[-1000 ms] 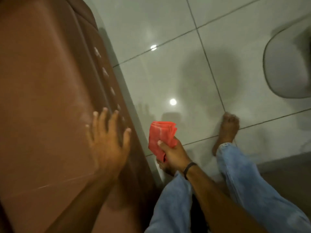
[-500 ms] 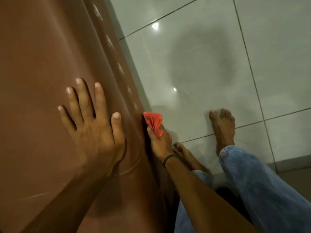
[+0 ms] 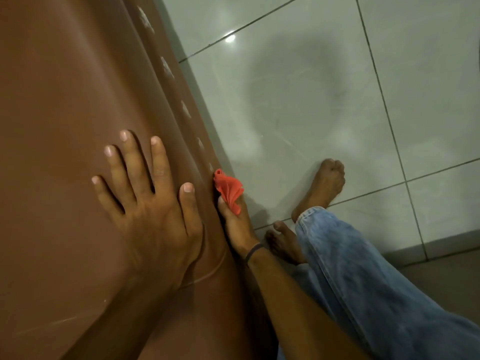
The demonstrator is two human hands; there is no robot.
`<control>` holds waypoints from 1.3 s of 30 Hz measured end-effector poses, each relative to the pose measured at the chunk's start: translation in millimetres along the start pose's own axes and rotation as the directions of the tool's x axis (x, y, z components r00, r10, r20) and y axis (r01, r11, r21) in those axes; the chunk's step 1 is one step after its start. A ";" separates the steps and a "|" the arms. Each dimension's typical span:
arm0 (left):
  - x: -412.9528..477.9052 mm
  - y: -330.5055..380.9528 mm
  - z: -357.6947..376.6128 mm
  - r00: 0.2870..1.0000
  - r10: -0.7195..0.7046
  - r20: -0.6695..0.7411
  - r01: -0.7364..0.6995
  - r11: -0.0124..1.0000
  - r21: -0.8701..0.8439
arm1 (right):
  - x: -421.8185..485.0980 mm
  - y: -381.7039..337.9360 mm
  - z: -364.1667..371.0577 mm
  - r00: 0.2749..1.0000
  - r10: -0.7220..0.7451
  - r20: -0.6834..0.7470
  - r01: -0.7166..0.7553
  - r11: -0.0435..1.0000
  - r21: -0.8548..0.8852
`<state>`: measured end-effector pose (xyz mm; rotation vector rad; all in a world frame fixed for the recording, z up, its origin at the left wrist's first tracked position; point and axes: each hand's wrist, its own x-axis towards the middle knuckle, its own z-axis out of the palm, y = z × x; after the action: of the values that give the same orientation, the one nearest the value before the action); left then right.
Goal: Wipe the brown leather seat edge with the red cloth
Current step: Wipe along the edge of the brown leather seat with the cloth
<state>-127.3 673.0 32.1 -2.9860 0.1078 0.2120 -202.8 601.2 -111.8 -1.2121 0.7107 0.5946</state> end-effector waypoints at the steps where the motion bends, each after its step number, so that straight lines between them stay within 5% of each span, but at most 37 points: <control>1: -0.4 0.0 0.9 1.000 0.004 -0.008 -0.004 1.000 0.004 | -13.7 1.0 3.0 1.000 -0.005 0.014 0.004 0.999 0.052; 7: 0.6 -3.1 2.8 1.000 0.023 -0.013 -0.023 1.000 0.016 | -69.6 17.5 -27.7 0.964 0.261 0.055 -0.266 0.939 0.216; 15: -0.5 -2.6 6.8 0.999 0.009 -0.031 -0.008 0.999 0.048 | 36.0 -50.1 10.2 0.998 -0.053 0.016 0.051 0.991 0.127; 19: -1.0 -3.9 1.7 1.000 0.019 0.013 -0.019 0.999 0.038 | -47.3 -0.6 -7.5 0.998 0.000 0.070 -0.022 0.949 0.316; 22: 0.7 -5.2 -2.4 0.999 0.023 0.048 -0.022 1.000 -0.004 | -28.0 0.9 -19.9 0.994 0.109 0.032 -0.113 0.935 0.335; 27: 3.2 -7.4 -8.8 0.995 0.035 0.092 -0.029 0.997 -0.068 | 69.3 -70.7 8.1 0.999 -0.051 0.003 0.049 0.977 0.207; 31: 9.2 -7.8 -18.5 0.989 0.057 0.135 -0.044 0.994 -0.096 | 29.0 -49.2 16.0 0.990 -0.115 0.078 0.100 0.979 0.177; 35: 56.4 -17.6 -33.5 0.995 0.022 0.102 -0.003 0.982 -0.191 | 15.5 -29.0 -8.2 0.995 -0.014 0.095 -0.014 0.954 0.298; 39: 148.3 -43.0 -39.2 0.999 0.034 -0.019 -0.037 0.985 -0.168 | 102.8 -102.1 14.0 0.999 0.034 0.010 -0.036 0.971 0.237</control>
<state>27.9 700.5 54.9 -3.1570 0.1524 0.2109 -58.0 592.7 -124.0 -0.9768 0.7763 0.5259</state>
